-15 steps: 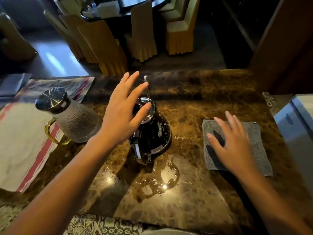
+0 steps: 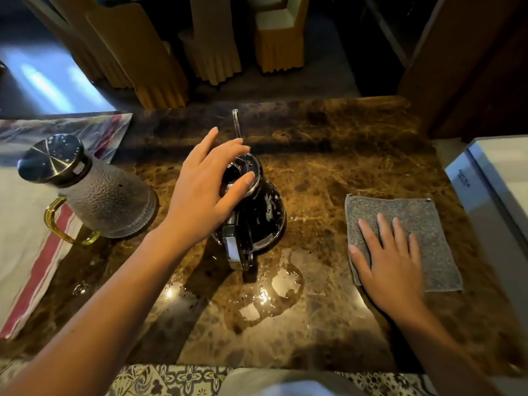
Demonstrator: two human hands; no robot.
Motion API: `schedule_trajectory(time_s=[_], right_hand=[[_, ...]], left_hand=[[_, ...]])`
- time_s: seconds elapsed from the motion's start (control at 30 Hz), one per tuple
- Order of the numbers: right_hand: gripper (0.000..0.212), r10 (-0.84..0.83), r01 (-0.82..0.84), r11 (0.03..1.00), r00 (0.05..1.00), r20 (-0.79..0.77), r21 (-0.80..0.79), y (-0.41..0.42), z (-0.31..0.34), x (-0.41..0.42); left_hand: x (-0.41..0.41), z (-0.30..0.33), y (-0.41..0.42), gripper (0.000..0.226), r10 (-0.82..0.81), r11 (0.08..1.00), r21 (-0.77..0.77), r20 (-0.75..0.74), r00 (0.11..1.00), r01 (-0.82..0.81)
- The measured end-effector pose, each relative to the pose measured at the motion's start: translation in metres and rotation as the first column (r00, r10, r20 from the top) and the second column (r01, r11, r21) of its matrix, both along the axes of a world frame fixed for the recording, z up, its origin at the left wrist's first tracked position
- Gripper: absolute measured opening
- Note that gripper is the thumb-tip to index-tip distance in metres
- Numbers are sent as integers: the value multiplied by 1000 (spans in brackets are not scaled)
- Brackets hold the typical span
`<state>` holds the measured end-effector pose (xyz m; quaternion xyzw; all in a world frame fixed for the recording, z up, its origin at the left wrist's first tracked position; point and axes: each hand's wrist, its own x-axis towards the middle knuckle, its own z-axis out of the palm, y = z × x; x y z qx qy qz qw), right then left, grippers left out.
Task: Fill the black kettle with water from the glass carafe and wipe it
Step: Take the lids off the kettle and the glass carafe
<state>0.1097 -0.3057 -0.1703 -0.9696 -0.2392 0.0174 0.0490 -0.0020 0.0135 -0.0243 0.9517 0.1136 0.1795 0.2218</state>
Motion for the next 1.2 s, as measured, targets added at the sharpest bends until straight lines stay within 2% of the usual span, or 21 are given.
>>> schedule_trajectory(time_s=[0.17, 0.23, 0.33, 0.4, 0.5, 0.6, 0.7, 0.77, 0.83, 0.93, 1.0, 1.1, 1.2], right_hand=[[72, -48, 47, 999, 995, -84, -17, 8, 18, -5], [73, -60, 73, 990, 993, -104, 123, 22, 38, -3], [71, 20, 7, 921, 998, -65, 390, 60, 85, 5], [68, 128, -97, 845, 991, -23, 526, 92, 122, 7], [53, 281, -281, 738, 955, 99, 614, 136, 159, 2], [38, 372, -398, 692, 912, 176, 602, 168, 171, -3], [29, 469, -454, 694, 874, 127, 559, 187, 168, -4], [24, 517, -472, 702, 853, 75, 533, 194, 162, -3], [20, 534, -466, 694, 844, 41, 549, 198, 159, -1], [29, 544, -405, 705, 836, -77, 582, 201, 163, 9], [36, 546, -419, 740, 831, -105, 527, 206, 169, 14], [50, 536, -517, 799, 844, 25, 308, 221, 175, 8], [44, 530, -542, 807, 840, 117, 232, 230, 177, 1]], left_hand=[[0, -2, 2, 52, -5, 1000, -27, -7, 1000, 4], [1, -1, 2, 56, -23, 1000, -12, 8, 1000, 23], [-6, 0, 3, 66, -10, 1000, 14, 92, 996, 9], [-20, -2, 0, 66, 44, 998, 29, 173, 984, -50], [-48, -9, -8, 56, 101, 989, 73, 279, 955, -126], [-72, -22, -26, 45, 106, 994, 3, 276, 955, -111], [-80, -33, -47, 42, 195, 962, -234, 207, 959, -145], [-79, -36, -55, 41, 249, 927, -335, 209, 946, -170], [-78, -38, -60, 38, 274, 916, -361, 242, 931, -176], [-76, -41, -67, 34, 272, 898, -417, 276, 922, -140], [-76, -44, -71, 34, 250, 891, -441, 290, 924, -103], [-76, -47, -69, 37, 215, 892, -447, 281, 935, -70], [-78, -47, -58, 38, 149, 903, -429, 271, 951, -19]])
